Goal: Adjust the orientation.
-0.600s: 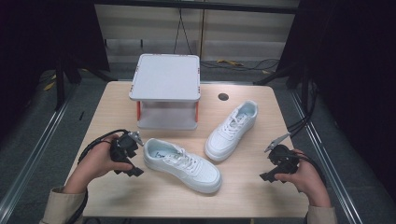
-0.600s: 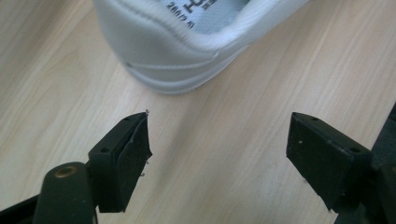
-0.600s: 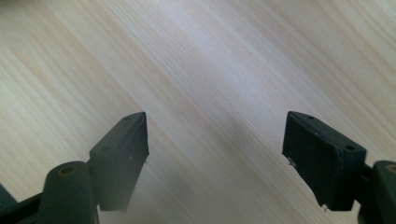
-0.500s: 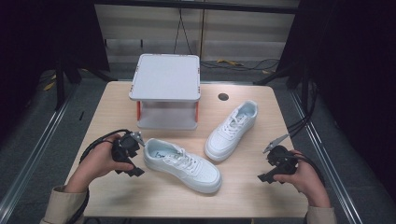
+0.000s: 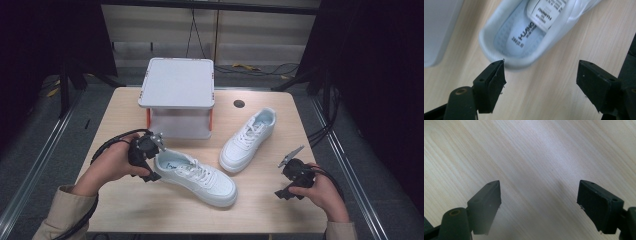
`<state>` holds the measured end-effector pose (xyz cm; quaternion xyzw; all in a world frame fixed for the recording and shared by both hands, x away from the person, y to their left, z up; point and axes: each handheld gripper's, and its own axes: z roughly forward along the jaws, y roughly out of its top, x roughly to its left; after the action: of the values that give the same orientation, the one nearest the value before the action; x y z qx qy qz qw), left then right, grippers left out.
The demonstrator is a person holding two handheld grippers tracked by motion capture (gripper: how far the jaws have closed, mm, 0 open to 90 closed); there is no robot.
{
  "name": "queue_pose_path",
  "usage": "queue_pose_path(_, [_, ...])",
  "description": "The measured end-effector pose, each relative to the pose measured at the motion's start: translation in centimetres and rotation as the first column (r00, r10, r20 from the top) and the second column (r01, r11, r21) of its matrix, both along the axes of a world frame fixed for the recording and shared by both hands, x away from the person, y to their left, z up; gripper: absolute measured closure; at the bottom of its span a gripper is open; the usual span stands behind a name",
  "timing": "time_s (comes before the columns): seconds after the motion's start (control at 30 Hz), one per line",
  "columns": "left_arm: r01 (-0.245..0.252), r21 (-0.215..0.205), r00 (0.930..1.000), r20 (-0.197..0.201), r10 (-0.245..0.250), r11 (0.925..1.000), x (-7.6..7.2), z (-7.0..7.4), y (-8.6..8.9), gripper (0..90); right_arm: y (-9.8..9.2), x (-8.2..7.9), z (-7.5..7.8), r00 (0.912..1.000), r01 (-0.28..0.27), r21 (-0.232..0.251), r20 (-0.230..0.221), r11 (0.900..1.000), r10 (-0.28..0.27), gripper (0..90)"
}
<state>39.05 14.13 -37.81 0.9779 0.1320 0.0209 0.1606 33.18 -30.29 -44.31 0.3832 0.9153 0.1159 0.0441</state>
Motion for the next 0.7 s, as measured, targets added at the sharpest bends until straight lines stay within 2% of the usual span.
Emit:
queue_pose_path(0.13, [0.065,0.01,0.9978,0.015,-0.065,0.9979,0.1,0.6,-1.9,24.5,-0.3,-0.1,-0.1,1.0,-0.001,0.005,0.002,1.0,0.001,19.0])
queue_pose_path(0.17, [0.065,0.01,0.9978,0.015,-0.065,0.9979,0.1,0.6,-1.9,25.4,-0.3,-0.1,-0.1,1.0,-0.001,0.005,0.002,1.0,0.001,19.0])
queue_pose_path(0.2, [0.089,0.026,0.9958,0.019,-0.089,0.9957,0.3,0.5,-2.6,25.9,-0.3,0.0,-0.2,1.0,0.0,0.005,0.002,1.0,0.0,19.1])
queue_pose_path(0.27, [0.087,0.023,0.996,0.019,-0.088,0.9959,0.4,0.3,-2.9,26.0,-0.3,0.0,-0.3,1.0,-0.001,0.004,-0.002,1.0,0.001,19.2])
queue_pose_path(0.5, [0.144,0.06,0.9895,0.005,-0.144,0.9878,0.7,-1.2,-4.3,29.8,-0.2,0.0,-0.2,1.0,-0.005,0.007,0.0,1.0,0.005,19.3])
queue_pose_path(0.53, [0.153,0.079,0.9881,0.007,-0.154,0.9851,0.7,-1.7,-4.5,30.7,-0.2,0.0,-0.4,1.0,-0.008,0.007,0.001,1.0,0.008,19.4])
queue_pose_path(0.63, [0.164,0.095,0.9863,0.0,-0.165,0.9818,0.8,-2.3,-4.6,32.5,-0.1,0.1,-0.6,0.9999,-0.009,0.004,-0.005,1.0,0.009,19.4])
queue_pose_path(0.7, [0.177,0.121,0.9842,-0.018,-0.176,0.9768,0.8,-2.8,-4.6,36.8,-0.1,0.1,-0.7,0.9999,-0.01,0.003,-0.011,1.0,0.011,19.5])
